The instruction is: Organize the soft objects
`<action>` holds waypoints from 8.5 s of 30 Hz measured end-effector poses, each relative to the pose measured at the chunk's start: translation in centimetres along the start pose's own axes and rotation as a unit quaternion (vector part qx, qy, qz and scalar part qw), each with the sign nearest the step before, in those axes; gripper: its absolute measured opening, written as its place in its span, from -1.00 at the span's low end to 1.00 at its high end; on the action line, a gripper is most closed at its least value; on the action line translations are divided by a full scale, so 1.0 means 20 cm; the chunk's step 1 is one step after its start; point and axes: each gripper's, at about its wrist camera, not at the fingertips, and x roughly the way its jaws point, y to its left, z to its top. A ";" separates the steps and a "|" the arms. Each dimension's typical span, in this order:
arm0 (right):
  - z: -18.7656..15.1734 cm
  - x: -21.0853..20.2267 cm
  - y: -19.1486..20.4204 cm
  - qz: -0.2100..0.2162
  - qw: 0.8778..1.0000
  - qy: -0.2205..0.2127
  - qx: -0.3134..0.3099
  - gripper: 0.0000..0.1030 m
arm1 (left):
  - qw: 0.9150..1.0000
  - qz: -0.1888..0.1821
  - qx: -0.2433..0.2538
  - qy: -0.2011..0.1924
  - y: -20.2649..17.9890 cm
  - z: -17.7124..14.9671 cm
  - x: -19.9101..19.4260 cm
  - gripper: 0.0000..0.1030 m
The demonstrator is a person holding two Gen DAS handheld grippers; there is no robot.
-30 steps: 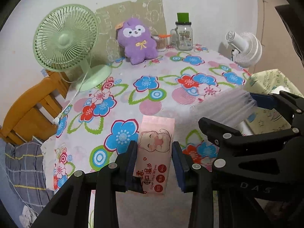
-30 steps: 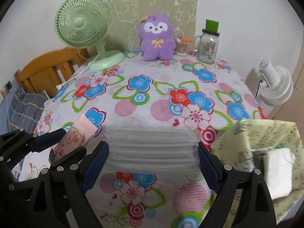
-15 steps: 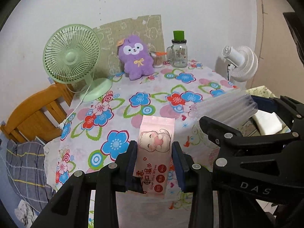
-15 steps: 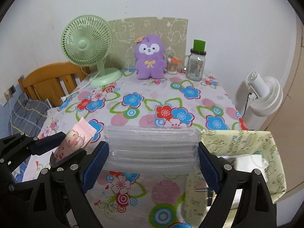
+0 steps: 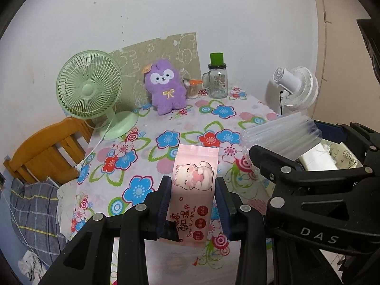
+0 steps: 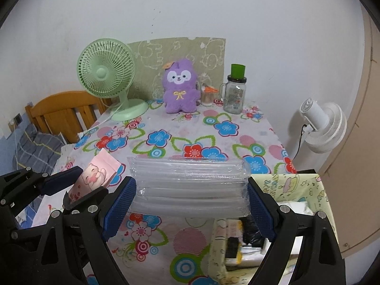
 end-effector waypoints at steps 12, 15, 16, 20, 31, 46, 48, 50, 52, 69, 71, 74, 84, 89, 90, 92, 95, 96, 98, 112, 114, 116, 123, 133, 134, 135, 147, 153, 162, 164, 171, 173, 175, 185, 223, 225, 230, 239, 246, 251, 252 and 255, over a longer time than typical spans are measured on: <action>0.02 -0.09 -0.17 -0.014 1.000 -0.020 0.009 0.76 | 1.000 -0.015 0.001 -0.014 -0.15 0.08 -0.02 -0.27; 0.02 -0.11 -0.22 -0.018 1.000 -0.022 0.013 0.76 | 1.000 -0.018 0.004 -0.014 -0.20 0.11 -0.02 -0.27; 0.02 -0.11 -0.24 -0.020 0.999 -0.022 0.015 0.76 | 1.000 -0.019 0.007 -0.015 -0.21 0.12 -0.02 -0.27; 0.02 -0.12 -0.31 -0.027 0.999 -0.024 0.019 0.76 | 0.999 -0.024 0.011 -0.019 -0.27 0.14 -0.02 -0.27; 0.00 -0.13 -0.49 -0.044 0.998 -0.024 0.039 0.76 | 0.999 -0.041 0.026 -0.019 -0.43 0.19 0.02 -0.27; -0.05 -0.09 -0.68 -0.058 0.997 -0.013 0.048 0.77 | 0.998 -0.058 0.029 -0.005 -0.61 0.19 0.15 -0.26; -0.06 -0.08 -0.70 -0.056 0.997 -0.012 0.046 0.77 | 0.998 -0.062 0.028 0.001 -0.64 0.19 0.18 -0.26; -0.08 -0.07 -0.73 -0.056 0.997 -0.009 0.045 0.77 | 0.997 -0.064 0.030 0.004 -0.67 0.18 0.19 -0.26; -0.10 -0.06 -0.75 -0.056 0.997 -0.005 0.049 0.77 | 0.997 -0.068 0.034 0.008 -0.70 0.18 0.22 -0.26; -0.22 0.08 -0.88 -0.029 0.996 0.032 0.074 0.84 | 0.995 -0.084 0.036 0.040 -0.84 0.14 0.39 0.16; -0.23 0.10 -0.90 -0.028 0.996 0.038 0.076 0.87 | 0.995 -0.080 0.036 0.039 -0.84 0.14 0.40 0.26; -0.24 0.12 -0.91 -0.027 0.995 0.041 0.081 0.95 | 0.996 -0.074 0.034 0.039 -0.84 0.14 0.40 0.42; -0.26 0.14 -0.90 -0.034 0.995 0.047 0.078 1.00 | 0.997 -0.057 0.042 0.030 -0.83 0.11 0.35 0.63; -0.25 0.12 -0.88 -0.038 0.995 0.040 0.080 1.00 | 0.997 -0.060 0.038 0.028 -0.81 0.09 0.32 0.63; -0.25 0.12 -0.87 -0.039 0.995 0.038 0.080 1.00 | 0.997 -0.059 0.038 0.027 -0.80 0.09 0.31 0.63; -0.25 0.12 -0.86 -0.041 0.995 0.036 0.079 1.00 | 0.997 -0.059 0.040 0.024 -0.80 0.08 0.30 0.64; -0.24 0.10 -0.85 -0.042 0.996 0.031 0.078 1.00 | 0.997 -0.057 0.041 0.023 -0.79 0.08 0.28 0.66; -0.24 0.10 -0.85 -0.042 0.996 0.030 0.078 1.00 | 0.997 -0.056 0.041 0.024 -0.79 0.07 0.28 0.66; -0.24 0.09 -0.84 -0.044 0.995 0.026 0.080 1.00 | 0.997 -0.055 0.043 0.028 -0.80 0.07 0.29 0.67; -0.24 0.05 -0.81 -0.046 0.996 0.020 0.067 1.00 | 0.997 -0.051 0.038 0.033 -0.78 0.07 0.32 0.67; -0.24 0.04 -0.81 -0.050 0.997 0.019 0.063 1.00 | 0.998 -0.045 0.036 0.027 -0.76 0.08 0.30 0.67; -0.24 0.03 -0.81 -0.051 0.997 0.016 0.063 1.00 | 0.998 -0.039 0.034 0.021 -0.74 0.09 0.27 0.69; -0.23 -0.01 -0.79 -0.052 0.996 0.008 0.067 1.00 | 0.999 -0.027 0.031 0.009 -0.68 0.08 0.19 0.72; -0.23 -0.08 -0.68 -0.051 0.997 -0.004 0.060 1.00 | 0.999 -0.025 0.019 -0.007 -0.56 0.05 0.09 0.78; -0.23 -0.09 -0.67 -0.051 0.997 -0.006 0.060 1.00 | 1.000 -0.025 0.018 -0.008 -0.55 0.05 0.08 0.78; -0.23 -0.10 -0.65 -0.051 0.997 -0.007 0.059 1.00 | 1.000 -0.024 0.016 -0.009 -0.53 0.04 0.07 0.79; -0.22 -0.18 -0.45 -0.043 0.997 -0.023 0.054 1.00 | 1.000 -0.009 -0.003 -0.026 -0.34 -0.01 -0.06 0.89; -0.21 -0.24 -0.35 -0.046 0.997 -0.041 0.051 1.00 | 0.999 -0.005 -0.014 -0.035 -0.25 -0.02 -0.12 0.94; -0.19 -0.35 -0.23 -0.048 0.996 -0.066 0.048 1.00 | 0.997 0.018 -0.039 -0.066 -0.11 -0.08 -0.28 0.99; -0.19 -0.38 -0.20 -0.049 0.995 -0.074 0.046 1.00 | 0.996 0.022 -0.044 -0.071 -0.08 -0.10 -0.31 1.00; -0.20 -0.47 -0.10 -0.045 0.993 -0.098 0.039 1.00 | 0.993 0.041 -0.071 -0.087 0.03 -0.16 -0.41 1.00; -0.20 -0.50 -0.09 -0.046 0.993 -0.106 0.040 1.00 | 0.992 0.045 -0.079 -0.089 0.06 -0.17 -0.43 1.00; -0.20 -0.52 -0.09 -0.044 0.992 -0.111 0.041 1.00 | 0.990 0.050 -0.089 -0.093 0.09 -0.19 -0.46 1.00; -0.25 -0.61 -0.09 -0.054 0.988 -0.140 0.048 1.00 | 0.984 0.064 -0.120 -0.116 0.16 -0.27 -0.54 1.00; -0.31 -0.49 -0.17 -0.039 0.989 -0.125 0.061 1.00 | 0.988 0.057 -0.109 -0.098 0.09 -0.26 -0.41 1.00; -0.32 -0.49 -0.16 -0.037 0.990 -0.125 0.060 1.00 | 0.988 0.057 -0.108 -0.098 0.09 -0.26 -0.41 1.00; -0.32 -0.48 -0.16 -0.037 0.990 -0.123 0.060 1.00 | 0.988 0.056 -0.107 -0.099 0.09 -0.27 -0.41 0.99; -0.32 -0.46 -0.15 -0.036 0.990 -0.121 0.061 1.00 | 0.987 0.055 -0.110 -0.102 0.09 -0.26 -0.41 1.00; -0.33 -0.47 -0.14 -0.040 0.989 -0.126 0.060 1.00 | 0.987 0.053 -0.112 -0.104 0.10 -0.26 -0.41 0.99; -0.33 -0.47 -0.14 -0.041 0.989 -0.129 0.060 1.00 | 0.987 0.052 -0.111 -0.106 0.09 -0.25 -0.41 1.00; -0.33 -0.47 -0.14 -0.041 0.989 -0.129 0.060 1.00 | 0.987 0.052 -0.111 -0.106 0.09 -0.25 -0.41 1.00; -0.34 -0.48 -0.14 -0.043 0.989 -0.131 0.060 1.00 | 0.986 0.053 -0.113 -0.107 0.09 -0.25 -0.41 1.00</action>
